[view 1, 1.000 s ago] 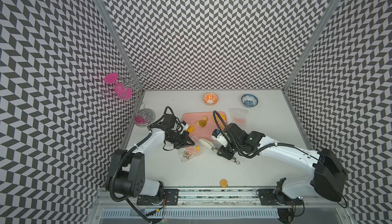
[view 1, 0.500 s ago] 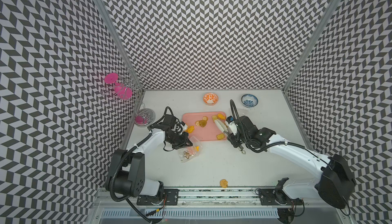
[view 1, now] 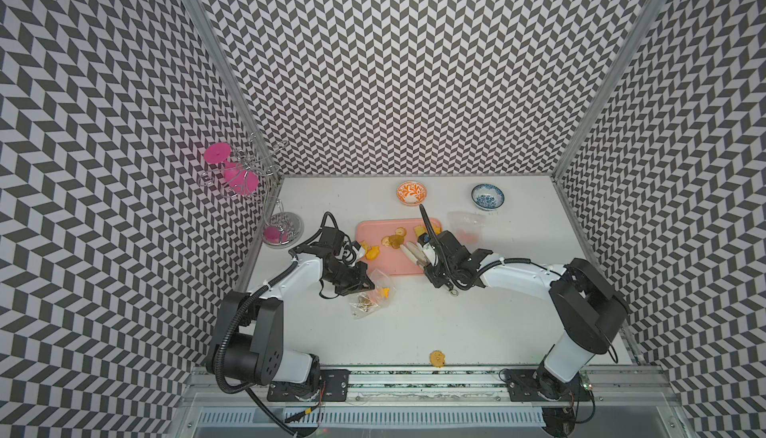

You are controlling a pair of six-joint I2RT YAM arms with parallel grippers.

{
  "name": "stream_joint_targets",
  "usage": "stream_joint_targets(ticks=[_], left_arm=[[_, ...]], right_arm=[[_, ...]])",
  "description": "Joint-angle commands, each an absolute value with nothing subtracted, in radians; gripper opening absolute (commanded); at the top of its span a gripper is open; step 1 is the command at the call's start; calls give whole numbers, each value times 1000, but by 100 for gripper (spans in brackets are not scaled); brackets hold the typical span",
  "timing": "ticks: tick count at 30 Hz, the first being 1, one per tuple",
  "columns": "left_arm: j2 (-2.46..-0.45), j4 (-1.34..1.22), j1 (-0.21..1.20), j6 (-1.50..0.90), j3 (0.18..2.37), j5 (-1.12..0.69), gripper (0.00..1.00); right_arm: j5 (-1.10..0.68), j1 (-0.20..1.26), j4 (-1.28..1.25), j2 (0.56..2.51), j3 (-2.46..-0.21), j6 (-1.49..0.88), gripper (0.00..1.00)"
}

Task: Put the cookies into a resealable bag to prevent moisture
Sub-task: Pick up the cookie from the tray.

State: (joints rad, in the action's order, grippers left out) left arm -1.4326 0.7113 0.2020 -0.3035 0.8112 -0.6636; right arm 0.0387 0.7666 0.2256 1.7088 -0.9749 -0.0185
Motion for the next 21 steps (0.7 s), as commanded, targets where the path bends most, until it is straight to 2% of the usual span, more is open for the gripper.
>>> stream_joint_targets(ticks=[1, 12, 21], left_arm=[[-1449, 698, 194, -281, 798, -655, 0], [-1470, 683, 195, -275, 795, -660, 0], [-1473, 678, 195, -281, 793, -667, 0]], right_arm=[[116, 790, 55, 1722, -937, -14, 39], [121, 841, -193, 1717, -753, -27, 41], [144, 839, -125, 1623, -790, -16, 45]])
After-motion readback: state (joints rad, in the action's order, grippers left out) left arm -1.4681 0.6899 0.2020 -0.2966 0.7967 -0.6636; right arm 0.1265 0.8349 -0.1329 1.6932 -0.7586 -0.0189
